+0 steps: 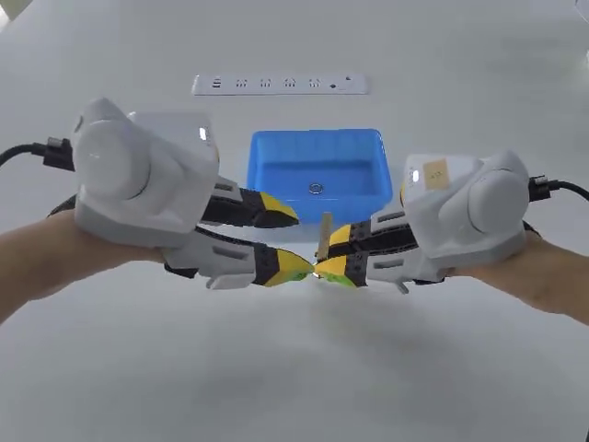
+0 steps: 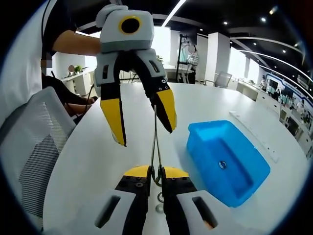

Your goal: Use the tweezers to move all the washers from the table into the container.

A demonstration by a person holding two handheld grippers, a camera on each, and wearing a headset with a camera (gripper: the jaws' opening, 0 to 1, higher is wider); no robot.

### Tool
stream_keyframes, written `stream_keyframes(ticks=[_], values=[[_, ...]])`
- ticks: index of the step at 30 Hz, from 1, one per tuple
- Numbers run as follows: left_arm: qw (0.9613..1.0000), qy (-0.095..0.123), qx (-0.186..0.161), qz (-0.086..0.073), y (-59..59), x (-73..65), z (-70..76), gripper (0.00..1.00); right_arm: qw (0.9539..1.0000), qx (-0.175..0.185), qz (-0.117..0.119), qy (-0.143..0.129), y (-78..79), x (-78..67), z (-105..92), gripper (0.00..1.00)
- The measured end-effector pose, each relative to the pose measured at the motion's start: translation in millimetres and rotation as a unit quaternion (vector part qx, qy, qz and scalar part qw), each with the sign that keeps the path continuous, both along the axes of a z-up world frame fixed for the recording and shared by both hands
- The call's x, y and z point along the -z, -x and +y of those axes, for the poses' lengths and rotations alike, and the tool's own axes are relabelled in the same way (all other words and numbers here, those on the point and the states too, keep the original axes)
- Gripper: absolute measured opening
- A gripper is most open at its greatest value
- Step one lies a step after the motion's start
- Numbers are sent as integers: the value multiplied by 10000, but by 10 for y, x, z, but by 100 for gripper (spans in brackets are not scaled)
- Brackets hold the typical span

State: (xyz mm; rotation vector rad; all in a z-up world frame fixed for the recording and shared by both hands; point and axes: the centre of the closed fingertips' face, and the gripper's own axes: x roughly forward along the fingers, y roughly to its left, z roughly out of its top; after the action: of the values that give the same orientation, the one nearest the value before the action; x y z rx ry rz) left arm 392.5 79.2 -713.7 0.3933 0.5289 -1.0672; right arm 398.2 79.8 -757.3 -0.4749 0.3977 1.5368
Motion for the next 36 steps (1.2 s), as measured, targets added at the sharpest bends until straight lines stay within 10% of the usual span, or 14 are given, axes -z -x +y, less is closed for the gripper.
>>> stream_keyframes(ticks=[15,19,36], values=[[9963,295,-788,193,333,-7,403,53,9998,39,-180,-60,-18,-288,19,9],[9923,686,-1023,155,370,-128,415,62,9996,168,-180,-102,-37,-372,3,9],[9929,572,-972,375,669,11,474,81,9978,483,-329,-313,-313,-715,-2,9]])
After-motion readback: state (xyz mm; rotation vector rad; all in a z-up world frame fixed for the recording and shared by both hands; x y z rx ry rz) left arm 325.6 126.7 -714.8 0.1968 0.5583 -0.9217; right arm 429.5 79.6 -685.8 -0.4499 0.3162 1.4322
